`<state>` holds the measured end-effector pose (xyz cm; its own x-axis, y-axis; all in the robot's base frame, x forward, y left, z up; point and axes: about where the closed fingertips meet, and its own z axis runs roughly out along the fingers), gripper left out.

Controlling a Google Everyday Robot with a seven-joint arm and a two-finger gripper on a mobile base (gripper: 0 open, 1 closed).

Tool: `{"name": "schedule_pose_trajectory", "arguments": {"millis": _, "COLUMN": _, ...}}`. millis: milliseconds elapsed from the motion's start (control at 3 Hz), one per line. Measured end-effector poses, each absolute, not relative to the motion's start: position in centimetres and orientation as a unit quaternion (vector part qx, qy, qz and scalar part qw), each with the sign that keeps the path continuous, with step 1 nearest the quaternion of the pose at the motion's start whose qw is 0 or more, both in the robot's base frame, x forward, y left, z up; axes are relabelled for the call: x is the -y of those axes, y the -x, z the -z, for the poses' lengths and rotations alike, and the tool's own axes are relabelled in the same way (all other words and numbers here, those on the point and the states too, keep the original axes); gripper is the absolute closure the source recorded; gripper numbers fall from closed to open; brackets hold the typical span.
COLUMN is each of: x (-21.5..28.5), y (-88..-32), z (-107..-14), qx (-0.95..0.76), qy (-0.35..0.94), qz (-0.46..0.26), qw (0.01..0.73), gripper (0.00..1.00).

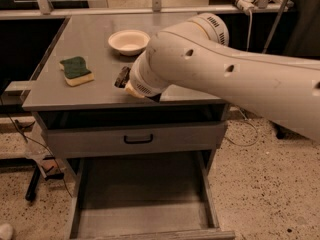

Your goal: Pick rxbar chocolate from middle drawer and place on counter

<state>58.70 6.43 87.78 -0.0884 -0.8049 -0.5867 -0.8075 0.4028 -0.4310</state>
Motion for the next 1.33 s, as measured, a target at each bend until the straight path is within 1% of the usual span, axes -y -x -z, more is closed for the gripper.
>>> {"name": "schedule_pose_trajectory", "arguments": {"millis": 333, "x": -6.1, "y": -61.9, "z": -87.8, "qx": -0.736, "qy": 0.546, "qz": 0.004, "qw": 0.4, "gripper": 1.0}}
{"name": "schedule_pose_trajectory", "arguments": {"millis": 667, "x": -6.0, "y": -64.8, "z": -86.8, "qx": -0.743, "qy": 0.544, "qz": 0.0, "qw": 0.388, "gripper": 1.0}}
{"name": "schedule_pose_trajectory", "arguments": {"millis": 1000, "x": -6.0, "y": -65.1, "z": -86.8, "qx": -0.744, "qy": 0.543, "qz": 0.0, "qw": 0.389, "gripper": 0.82}}
{"name": "schedule_pose_trajectory", "arguments": {"millis": 1333, "x": -6.0, "y": -65.0, "z": -86.8, "qx": -0.744, "qy": 0.543, "qz": 0.0, "qw": 0.389, "gripper": 0.57}}
